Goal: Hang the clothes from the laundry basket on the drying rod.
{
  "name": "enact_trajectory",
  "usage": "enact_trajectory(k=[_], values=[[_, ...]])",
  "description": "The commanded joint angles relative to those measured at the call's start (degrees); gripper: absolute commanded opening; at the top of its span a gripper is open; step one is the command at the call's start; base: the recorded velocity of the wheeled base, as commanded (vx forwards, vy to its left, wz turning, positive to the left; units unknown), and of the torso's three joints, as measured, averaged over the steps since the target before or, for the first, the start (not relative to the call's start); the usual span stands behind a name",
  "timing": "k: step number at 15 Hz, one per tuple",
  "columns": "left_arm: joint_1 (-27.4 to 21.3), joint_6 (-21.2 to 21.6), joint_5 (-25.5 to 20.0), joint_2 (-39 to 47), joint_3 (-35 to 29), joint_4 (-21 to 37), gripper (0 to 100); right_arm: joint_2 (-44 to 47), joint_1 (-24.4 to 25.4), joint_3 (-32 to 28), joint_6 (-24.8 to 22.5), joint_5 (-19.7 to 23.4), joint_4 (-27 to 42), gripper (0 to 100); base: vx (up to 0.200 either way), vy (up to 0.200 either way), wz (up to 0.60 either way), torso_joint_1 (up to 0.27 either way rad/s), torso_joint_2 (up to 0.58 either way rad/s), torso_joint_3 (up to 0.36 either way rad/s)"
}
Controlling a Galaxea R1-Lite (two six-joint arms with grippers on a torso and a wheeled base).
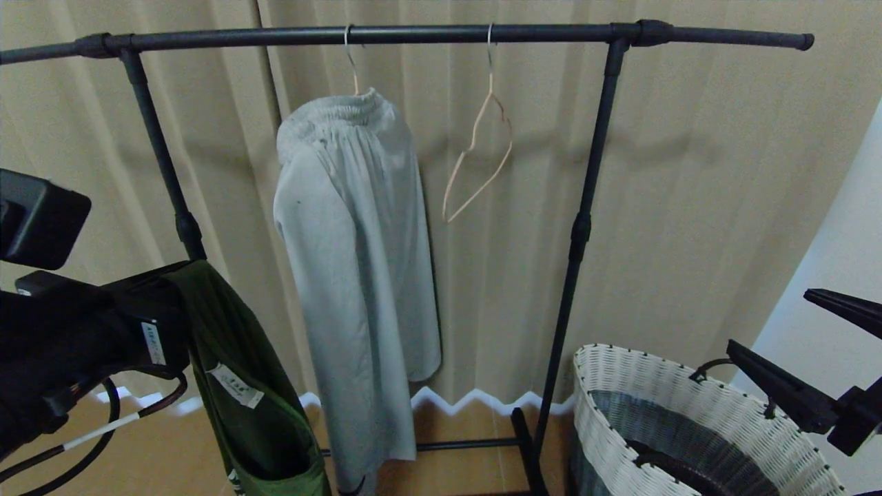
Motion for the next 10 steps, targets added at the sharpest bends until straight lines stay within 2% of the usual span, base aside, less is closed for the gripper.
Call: enact_trajectory(k=[1, 4, 6, 10], values=[[-0.03, 0.08, 0.02, -0.14, 0.5, 0.12, 0, 0.72, 0.0, -0.09, -0.02, 0.01, 0.11, 100, 0.0, 0.0, 0.0, 0.11, -0.51, -0.325], [-0.03, 0.08, -0.51, -1.02, 1.55, 0.12, 0, 1.52, 0.0, -0.44, -0.02, 0.01, 0.11, 100, 0.0, 0.0, 0.0, 0.15, -0.47, -0.31], [-0.03, 0.17, -2.71, -1.99, 1.82, 0.21, 0, 2.83, -0.09, -0.62, -0.11, 0.01, 0.02, 100, 0.0, 0.0, 0.0, 0.159, -0.48, -0.303], [-0.03, 0.17, -2.97, -1.99, 1.82, 0.21, 0, 4.59, -2.9, -0.71, -0.02, 0.1, -0.07, 100, 0.0, 0.0, 0.0, 0.185, -0.49, -0.299]])
